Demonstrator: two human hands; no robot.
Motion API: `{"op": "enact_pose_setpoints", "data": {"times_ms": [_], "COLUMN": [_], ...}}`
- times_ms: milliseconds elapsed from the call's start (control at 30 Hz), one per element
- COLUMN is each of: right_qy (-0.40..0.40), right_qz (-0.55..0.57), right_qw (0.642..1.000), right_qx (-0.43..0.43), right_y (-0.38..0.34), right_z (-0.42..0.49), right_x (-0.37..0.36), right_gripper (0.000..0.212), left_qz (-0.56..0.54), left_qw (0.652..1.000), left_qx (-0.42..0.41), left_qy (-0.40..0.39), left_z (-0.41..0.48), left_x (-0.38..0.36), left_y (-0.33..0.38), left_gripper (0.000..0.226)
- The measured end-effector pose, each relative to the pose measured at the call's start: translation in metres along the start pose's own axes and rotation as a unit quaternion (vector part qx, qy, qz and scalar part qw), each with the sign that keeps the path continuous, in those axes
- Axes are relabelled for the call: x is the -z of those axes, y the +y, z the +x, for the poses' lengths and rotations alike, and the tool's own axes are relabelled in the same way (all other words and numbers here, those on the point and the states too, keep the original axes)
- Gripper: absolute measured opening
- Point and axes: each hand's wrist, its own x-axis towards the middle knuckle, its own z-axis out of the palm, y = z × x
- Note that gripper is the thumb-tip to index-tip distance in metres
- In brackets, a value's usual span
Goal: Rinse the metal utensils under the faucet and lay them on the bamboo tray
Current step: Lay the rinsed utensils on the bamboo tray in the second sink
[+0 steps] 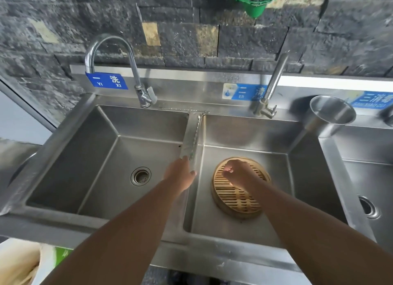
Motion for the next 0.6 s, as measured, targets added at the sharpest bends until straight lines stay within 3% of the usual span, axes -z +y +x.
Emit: {"op": "enact_pose_setpoints", "data": {"times_ms": [100, 400, 500, 600], "right_qy": [-0.015, 0.018, 0.030, 0.032], "right_qz": [-0.003, 0.036, 0.042, 0.046], "right_qw": [1.000, 0.999, 0.999, 0.998], "right_qx": [0.000, -0.011, -0.014, -0.026], "right_y": [-0.008, -0.035, -0.042, -0.045], "right_z": [0.010, 0.083, 0.114, 0.139], "right_x": [-0.007, -0.031, -0.038, -0.043], "right_gripper": [0.031, 0.032, 0.032, 0.033], "left_qz": [-0.026, -0.072, -0.055, -0.052], "left_qw": [0.999, 0.985, 0.983, 0.983], "left_qx": [0.035, 0.155, 0.175, 0.164], "left_qy": [0.011, 0.009, 0.024, 0.065], "left_z": [0.009, 0.055, 0.066, 0.072], "left_x": [-0.010, -0.066, -0.085, -0.097], "left_y": [-0.009, -0.020, -0.021, -0.024], "left_gripper": [0.054, 0.117, 0.123, 0.106]}}
